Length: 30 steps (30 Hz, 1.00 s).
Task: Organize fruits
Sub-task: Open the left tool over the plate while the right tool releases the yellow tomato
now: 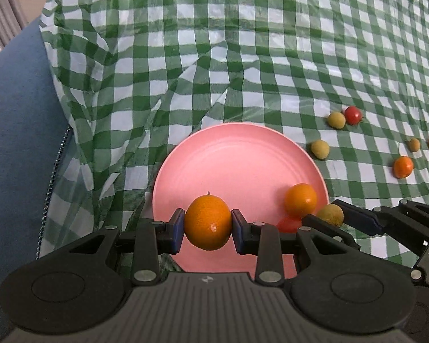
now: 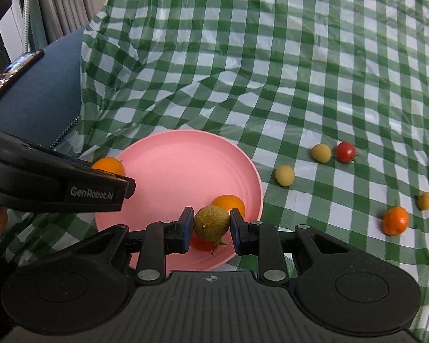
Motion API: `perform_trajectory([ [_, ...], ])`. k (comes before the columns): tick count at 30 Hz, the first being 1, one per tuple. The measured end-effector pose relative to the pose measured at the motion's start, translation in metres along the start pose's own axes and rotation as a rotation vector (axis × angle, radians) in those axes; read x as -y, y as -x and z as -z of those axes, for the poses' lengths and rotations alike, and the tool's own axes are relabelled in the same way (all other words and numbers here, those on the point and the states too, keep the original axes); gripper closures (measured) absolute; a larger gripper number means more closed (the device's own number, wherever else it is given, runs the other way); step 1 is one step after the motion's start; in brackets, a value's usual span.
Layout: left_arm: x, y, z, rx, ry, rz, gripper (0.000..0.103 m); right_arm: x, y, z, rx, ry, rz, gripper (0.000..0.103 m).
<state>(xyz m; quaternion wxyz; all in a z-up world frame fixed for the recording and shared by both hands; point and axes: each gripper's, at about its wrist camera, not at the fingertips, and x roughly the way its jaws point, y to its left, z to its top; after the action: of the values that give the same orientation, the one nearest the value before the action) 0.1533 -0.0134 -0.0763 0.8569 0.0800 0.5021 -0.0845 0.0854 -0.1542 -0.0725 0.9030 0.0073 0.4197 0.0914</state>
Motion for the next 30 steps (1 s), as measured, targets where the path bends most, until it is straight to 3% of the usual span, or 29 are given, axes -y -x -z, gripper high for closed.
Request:
perform_trajectory([
  [5, 0.000, -0.014, -0.003, -0.009, -0.028, 0.006, 0.064, 0.000, -0.010, -0.003, -0.012, 0.008, 0.001, 0.074],
  [6, -0.001, -0.015, -0.004, -0.003, -0.031, 0.007, 0.058, 0.001, -0.012, -0.004, -0.016, 0.009, -0.001, 0.074],
  [8, 0.000, -0.013, -0.006, 0.022, -0.039, 0.004, 0.034, 0.003, -0.014, -0.006, -0.017, 0.001, -0.003, 0.074],
  [9, -0.001, -0.010, -0.006, 0.044, -0.039, -0.003, 0.013, 0.003, -0.014, -0.007, -0.013, -0.002, -0.003, 0.067],
  [10, -0.001, -0.006, -0.006, 0.075, -0.039, -0.016, 0.002, 0.003, -0.013, -0.008, -0.008, -0.006, 0.000, 0.060],
  [12, 0.000, 0.005, -0.006, 0.136, -0.051, -0.038, 0.000, 0.003, -0.008, -0.009, 0.008, -0.015, 0.000, 0.040],
  [15, 0.004, 0.019, -0.006, 0.185, -0.100, -0.049, 0.000, 0.002, 0.003, -0.006, 0.018, -0.018, 0.014, 0.025],
  [24, 0.015, 0.087, -0.004, 0.486, -0.253, -0.098, 0.000, -0.004, 0.045, 0.014, 0.015, -0.051, 0.033, 0.018],
  [30, -0.012, 0.118, -0.017, 0.705, -0.319, -0.365, 0.000, -0.018, 0.069, 0.012, 0.037, -0.010, 0.042, 0.017],
])
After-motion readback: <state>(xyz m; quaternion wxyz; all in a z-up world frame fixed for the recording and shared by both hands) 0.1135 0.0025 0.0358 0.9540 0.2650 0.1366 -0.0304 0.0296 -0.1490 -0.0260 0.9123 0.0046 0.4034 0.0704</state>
